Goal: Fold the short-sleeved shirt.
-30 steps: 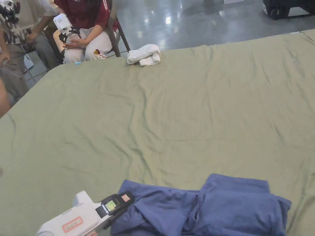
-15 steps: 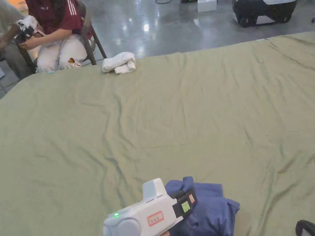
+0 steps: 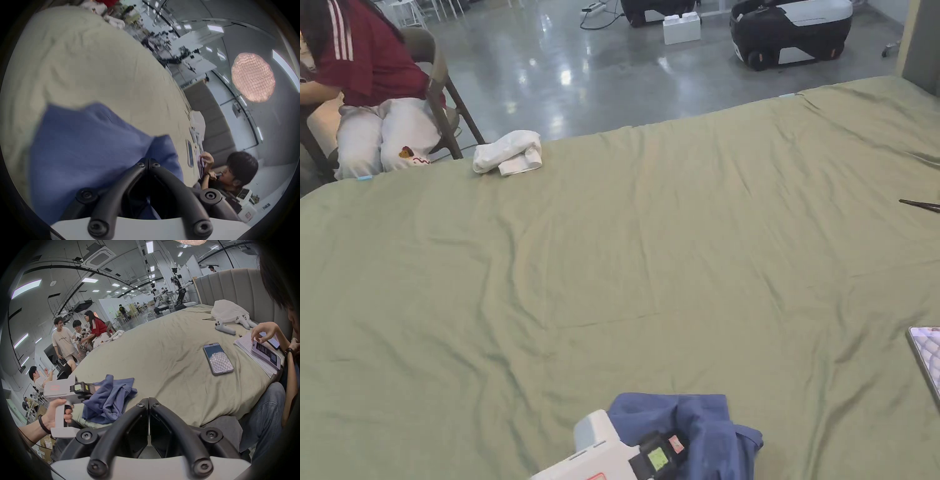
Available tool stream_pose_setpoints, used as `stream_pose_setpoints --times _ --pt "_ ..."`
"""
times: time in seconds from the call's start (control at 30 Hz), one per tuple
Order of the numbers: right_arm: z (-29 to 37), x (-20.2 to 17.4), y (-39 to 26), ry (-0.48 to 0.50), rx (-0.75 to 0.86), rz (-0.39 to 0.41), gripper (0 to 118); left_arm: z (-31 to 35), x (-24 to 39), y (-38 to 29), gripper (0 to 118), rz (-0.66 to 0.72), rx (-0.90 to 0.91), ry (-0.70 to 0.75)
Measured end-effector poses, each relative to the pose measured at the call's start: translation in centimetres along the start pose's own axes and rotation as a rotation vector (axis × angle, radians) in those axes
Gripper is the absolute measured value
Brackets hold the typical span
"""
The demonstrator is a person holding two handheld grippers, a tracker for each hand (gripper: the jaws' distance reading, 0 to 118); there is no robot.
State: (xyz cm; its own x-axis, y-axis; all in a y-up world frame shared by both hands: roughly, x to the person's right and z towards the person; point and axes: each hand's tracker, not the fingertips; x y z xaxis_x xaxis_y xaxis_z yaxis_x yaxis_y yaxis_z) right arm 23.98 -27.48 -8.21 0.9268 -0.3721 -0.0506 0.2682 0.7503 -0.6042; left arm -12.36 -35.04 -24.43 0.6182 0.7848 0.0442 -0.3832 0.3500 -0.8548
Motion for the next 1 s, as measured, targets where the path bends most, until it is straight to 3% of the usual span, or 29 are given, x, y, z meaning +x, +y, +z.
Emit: stream_pose_setpoints --times 0.2,0.27,0.3,0.33,0.37,0.4,0.43,0.57,0.63,0.7,0.73,0.87,1.0 --pt "-1.3 -1.4 0.0 0.030 -0.033 0.023 0 -2.7 2.8 -1.0 1 -0.168 -0.036 0.129" --pt "-2.5 -2.5 0.1 0.058 -0.060 0.045 0 -2.2 3.2 -0.7 5 -0.184 -0.041 0.104" --pt "-3.4 -3.2 0.4 0.079 -0.079 0.060 0 -1.1 3.6 -0.1 18 -0.184 -0.046 0.091" --pt "-4.2 -3.8 0.6 0.093 -0.093 0.071 0 -0.3 3.6 0.1 39 -0.177 -0.038 0.085" --pt "-5.5 -4.8 1.1 0.118 -0.115 0.095 0 1.2 3.6 0.4 77 -0.164 -0.004 0.032" --pt "-6.7 -5.8 1.7 0.155 -0.126 0.126 0 2.7 3.5 0.8 94 -0.159 0.026 0.013" --pt "-7.8 -6.7 2.1 0.175 -0.137 0.147 0 4.0 3.4 1.1 99 -0.162 0.052 0.009" --pt "-14.1 -10.7 4.0 0.216 -0.265 0.237 0 9.4 1.4 2.2 99 -0.169 0.139 0.058" --pt "-16.9 -11.3 3.7 0.145 -0.381 0.269 0 10.7 -0.3 2.4 100 -0.131 0.156 0.101" --pt "-18.9 -10.8 2.3 0.024 -0.505 0.392 0 11.3 -2.7 2.7 100 -0.052 0.152 0.113" --pt "-19.2 -10.2 1.5 0.001 -0.499 0.413 0 11.3 -3.8 2.7 100 -0.009 0.151 0.111" --pt "-19.2 -9.0 1.3 0.013 -0.466 0.259 0 9.4 -7.0 2.9 101 0.154 0.103 0.017" --pt "-18.8 -9.0 1.4 0.018 -0.462 0.287 0 6.1 -6.9 2.7 98 0.136 0.011 0.024"
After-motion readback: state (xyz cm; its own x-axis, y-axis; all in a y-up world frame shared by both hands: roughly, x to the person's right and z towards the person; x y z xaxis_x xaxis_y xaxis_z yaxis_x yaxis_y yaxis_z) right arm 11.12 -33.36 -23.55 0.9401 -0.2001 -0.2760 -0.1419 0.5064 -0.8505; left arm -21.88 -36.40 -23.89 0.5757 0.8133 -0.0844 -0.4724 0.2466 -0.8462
